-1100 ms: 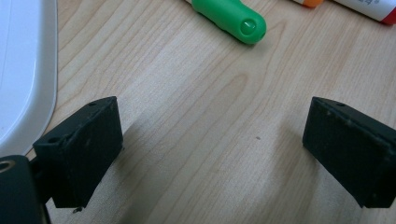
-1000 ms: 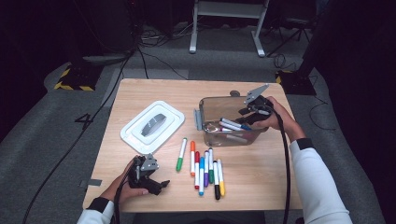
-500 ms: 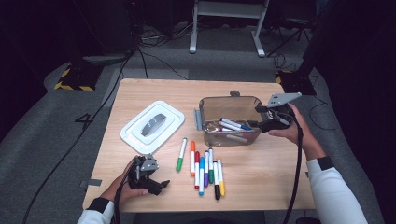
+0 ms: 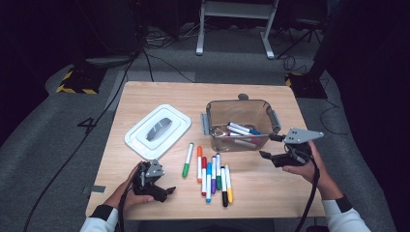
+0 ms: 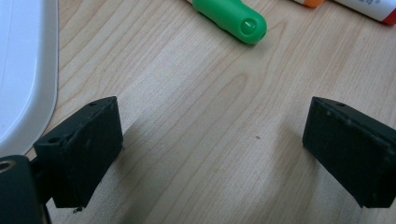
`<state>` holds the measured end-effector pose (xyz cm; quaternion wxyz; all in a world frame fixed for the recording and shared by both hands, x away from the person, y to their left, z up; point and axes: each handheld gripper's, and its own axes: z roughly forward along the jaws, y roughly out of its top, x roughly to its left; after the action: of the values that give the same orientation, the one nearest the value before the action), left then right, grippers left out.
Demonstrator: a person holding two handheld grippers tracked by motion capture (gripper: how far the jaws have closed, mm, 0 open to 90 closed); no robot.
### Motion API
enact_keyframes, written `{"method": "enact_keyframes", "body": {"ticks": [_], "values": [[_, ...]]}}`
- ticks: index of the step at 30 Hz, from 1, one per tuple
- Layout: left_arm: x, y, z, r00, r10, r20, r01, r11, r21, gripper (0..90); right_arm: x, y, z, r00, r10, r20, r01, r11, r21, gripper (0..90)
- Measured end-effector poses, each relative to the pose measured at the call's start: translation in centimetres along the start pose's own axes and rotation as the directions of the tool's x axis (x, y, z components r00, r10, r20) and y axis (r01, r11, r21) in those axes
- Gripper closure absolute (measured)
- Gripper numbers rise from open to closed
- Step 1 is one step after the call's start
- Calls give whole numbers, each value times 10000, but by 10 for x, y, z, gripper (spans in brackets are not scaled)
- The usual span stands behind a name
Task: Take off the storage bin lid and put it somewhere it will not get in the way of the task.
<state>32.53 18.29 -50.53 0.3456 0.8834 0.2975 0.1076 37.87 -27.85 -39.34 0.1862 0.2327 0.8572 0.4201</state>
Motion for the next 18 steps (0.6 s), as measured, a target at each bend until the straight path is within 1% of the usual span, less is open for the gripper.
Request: {"method": "enact_keyframes", "body": {"ticks": [1,2,3,4,6,8,9,12,13,14,16,18], "values": [[0,0,0,10000,0,1,0,10000,-2,53,4,-4,2,10000,37,-2,-37,10000,79,286],[0,0,0,10000,2,3,-2,10000,0,53,8,-9,4,9997,170,-155,-168,9998,135,288],[0,0,0,10000,-1,3,1,10000,0,53,12,-13,8,9995,153,-269,-147,9996,241,286],[0,0,0,10000,-2,4,2,10000,-1,53,17,-18,11,9995,148,-284,-139,9995,297,287],[0,0,0,10000,2,6,-2,10000,5,53,26,-26,18,9976,354,-588,-328,9984,454,289],[0,0,0,10000,1,7,-1,10000,3,53,35,-33,26,9957,417,-831,-373,9979,537,295],[0,0,0,10000,-1,4,1,10000,-2,53,43,-37,31,9946,391,-961,-320,9967,743,294],[0,0,0,10000,-3,4,3,10000,1,53,64,-45,43,9907,228,-1339,-90,9947,1024,288],[0,0,0,10000,-1,3,1,10000,0,53,71,-45,46,9889,70,-1486,97,9937,1119,287],[0,0,0,10000,-2,3,2,10000,0,53,76,-45,48,9866,-5,-1631,190,9935,1119,286],[0,0,0,10000,-1,4,1,10000,0,53,86,-45,52,9805,68,-1962,148,9940,1086,285],[0,0,0,10000,0,4,0,10000,1,53,96,-46,56,9770,-42,-2134,287,9933,1118,279]]}}
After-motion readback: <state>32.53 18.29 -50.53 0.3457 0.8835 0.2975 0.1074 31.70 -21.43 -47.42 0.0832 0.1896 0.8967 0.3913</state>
